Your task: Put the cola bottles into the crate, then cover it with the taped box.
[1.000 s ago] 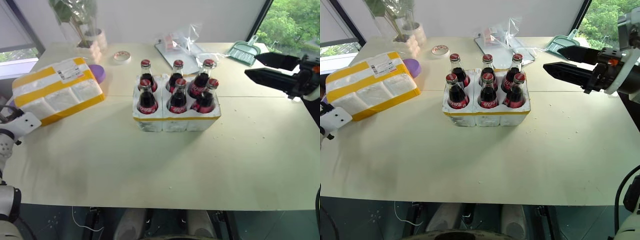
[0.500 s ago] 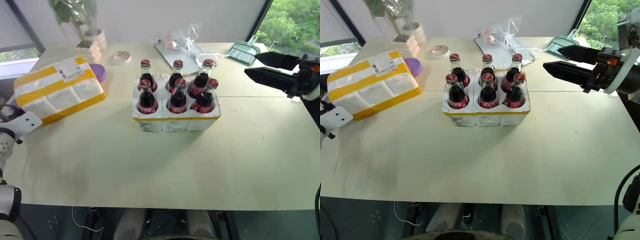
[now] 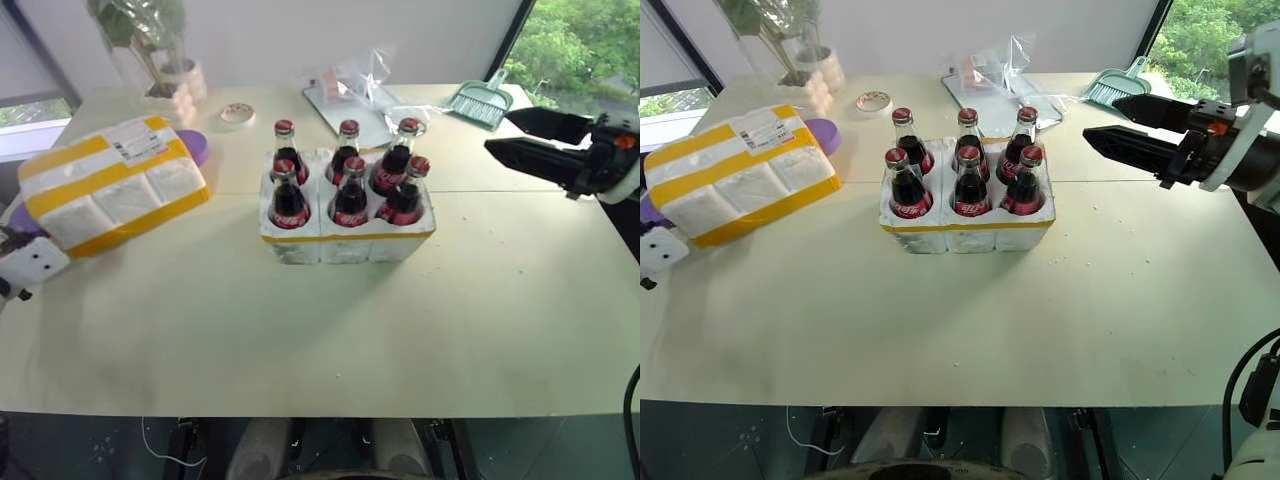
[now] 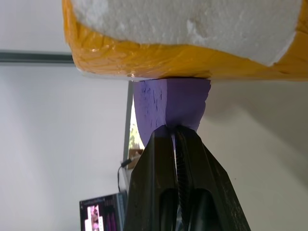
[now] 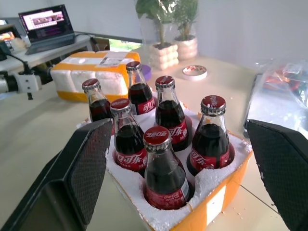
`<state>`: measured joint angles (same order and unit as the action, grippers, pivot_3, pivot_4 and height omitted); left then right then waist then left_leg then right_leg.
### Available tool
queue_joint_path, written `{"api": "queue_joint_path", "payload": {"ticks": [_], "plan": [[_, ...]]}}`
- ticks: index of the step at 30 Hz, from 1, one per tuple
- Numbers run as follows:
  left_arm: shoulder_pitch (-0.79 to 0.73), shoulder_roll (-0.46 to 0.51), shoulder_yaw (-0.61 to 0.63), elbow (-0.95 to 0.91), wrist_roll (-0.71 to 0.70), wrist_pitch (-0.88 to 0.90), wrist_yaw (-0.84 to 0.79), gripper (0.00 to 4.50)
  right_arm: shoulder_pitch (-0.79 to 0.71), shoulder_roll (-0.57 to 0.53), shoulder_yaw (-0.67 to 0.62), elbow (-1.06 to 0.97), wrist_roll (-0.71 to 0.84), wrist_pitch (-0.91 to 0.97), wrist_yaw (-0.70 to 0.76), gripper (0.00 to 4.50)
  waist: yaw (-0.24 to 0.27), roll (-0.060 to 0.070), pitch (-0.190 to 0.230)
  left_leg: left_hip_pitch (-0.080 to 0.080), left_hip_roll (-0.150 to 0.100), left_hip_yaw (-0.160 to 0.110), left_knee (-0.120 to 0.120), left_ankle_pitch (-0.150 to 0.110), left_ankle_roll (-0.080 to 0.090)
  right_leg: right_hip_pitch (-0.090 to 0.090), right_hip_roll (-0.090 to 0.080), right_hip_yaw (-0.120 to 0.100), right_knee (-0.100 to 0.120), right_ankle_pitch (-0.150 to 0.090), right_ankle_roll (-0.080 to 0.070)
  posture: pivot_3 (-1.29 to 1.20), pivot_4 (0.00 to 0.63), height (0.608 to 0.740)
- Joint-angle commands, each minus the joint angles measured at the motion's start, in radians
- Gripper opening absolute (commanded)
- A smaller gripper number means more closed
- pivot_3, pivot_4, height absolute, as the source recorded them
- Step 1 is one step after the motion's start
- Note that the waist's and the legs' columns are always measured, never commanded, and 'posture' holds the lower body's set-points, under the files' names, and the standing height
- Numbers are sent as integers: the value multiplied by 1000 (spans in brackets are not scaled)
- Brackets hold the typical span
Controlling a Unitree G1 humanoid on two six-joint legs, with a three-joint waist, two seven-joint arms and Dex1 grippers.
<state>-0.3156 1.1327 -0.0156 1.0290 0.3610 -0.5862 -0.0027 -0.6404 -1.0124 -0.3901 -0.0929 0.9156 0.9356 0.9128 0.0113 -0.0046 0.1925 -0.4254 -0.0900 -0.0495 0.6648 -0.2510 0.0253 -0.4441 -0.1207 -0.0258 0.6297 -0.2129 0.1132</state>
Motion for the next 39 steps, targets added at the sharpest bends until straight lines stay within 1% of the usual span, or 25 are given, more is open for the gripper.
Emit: {"api": "queue_joint_path", "payload": {"ticks": [1,4,8,11,13,15,16,18,20,21,24,29,32,35,39], "plan": [[128,18,84,-160,-72,5,-5,64,-21,-4,-5,1,-11,-31,15,4500,-1,0,0,0,0,0,0,0,0,0,0,0,0,0,0,0,150,738],[285,-9,158,-341,-111,68,-10,64,-36,-3,11,18,-20,-38,24,4500,-4,0,0,0,0,0,0,0,0,0,0,1,0,0,0,0,150,738],[482,-64,269,-610,-125,179,-18,64,-46,-5,27,33,-30,-45,43,4500,-3,1,0,0,1,0,0,0,0,0,0,1,-1,0,0,0,150,738],[578,-111,345,-751,-126,267,-33,64,-59,-4,37,50,-39,-49,53,4500,2,0,-1,0,1,0,0,0,0,0,0,1,-1,0,0,0,150,738],[603,-133,372,-795,-115,314,-37,64,-69,-2,43,60,-44,-50,58,4500,3,0,-1,0,1,0,0,0,0,1,0,1,-1,0,-1,0,150,738],[607,-150,385,-814,-106,348,-42,64,-76,0,48,67,-49,-52,62,4500,2,0,-1,0,1,0,0,0,0,1,0,1,-1,0,-1,0,150,738],[602,-158,385,-817,-98,363,-39,321,-80,2,49,70,-51,-53,64,4500,1,0,-1,0,1,0,0,0,0,1,0,1,-1,0,-1,0,150,738],[586,-167,381,-816,-82,391,-37,926,-88,6,50,76,-51,-52,64,4500,1,0,-1,0,1,0,0,0,0,1,0,0,-1,0,-1,0,150,738],[570,-171,373,-817,-63,417,-34,1960,-93,5,49,83,-52,-52,67,4500,1,0,-1,0,1,0,0,0,0,0,1,0,-1,0,-1,0,150,738],[562,-174,368,-821,-49,436,-31,2385,-94,3,47,87,-53,-52,69,4500,1,0,-1,0,1,0,0,0,0,0,1,0,-1,0,-1,0,150,738],[552,-197,363,-850,-19,496,-25,2385,-94,0,43,92,-55,-52,73,4500,1,0,-1,0,1,0,0,0,0,1,1,0,-1,0,0,0,150,738],[541,-288,343,-979,61,674,-9,2385,-88,-4,22,85,-45,-40,68,4500,2,0,-1,0,1,0,0,0,0,1,1,0,-1,0,0,0,150,738],[504,-348,319,-1031,121,789,16,2385,-84,-8,13,83,-43,-38,66,4500,3,0,-1,0,1,0,0,0,0,1,1,0,-1,0,0,0,150,738],[457,-389,308,-1035,162,887,41,2385,-78,-11,2,78,-39,-33,63,4500,3,-2,-2,0,1,0,0,0,0,1,1,0,-1,0,0,0,150,738],[390,-423,288,-1018,199,961,72,2385,-61,-12,-13,60,-35,-28,58,4500,3,-2,-2,0,1,0,0,0,0,1,1,-1,0,0,0,0,150,738]]}}
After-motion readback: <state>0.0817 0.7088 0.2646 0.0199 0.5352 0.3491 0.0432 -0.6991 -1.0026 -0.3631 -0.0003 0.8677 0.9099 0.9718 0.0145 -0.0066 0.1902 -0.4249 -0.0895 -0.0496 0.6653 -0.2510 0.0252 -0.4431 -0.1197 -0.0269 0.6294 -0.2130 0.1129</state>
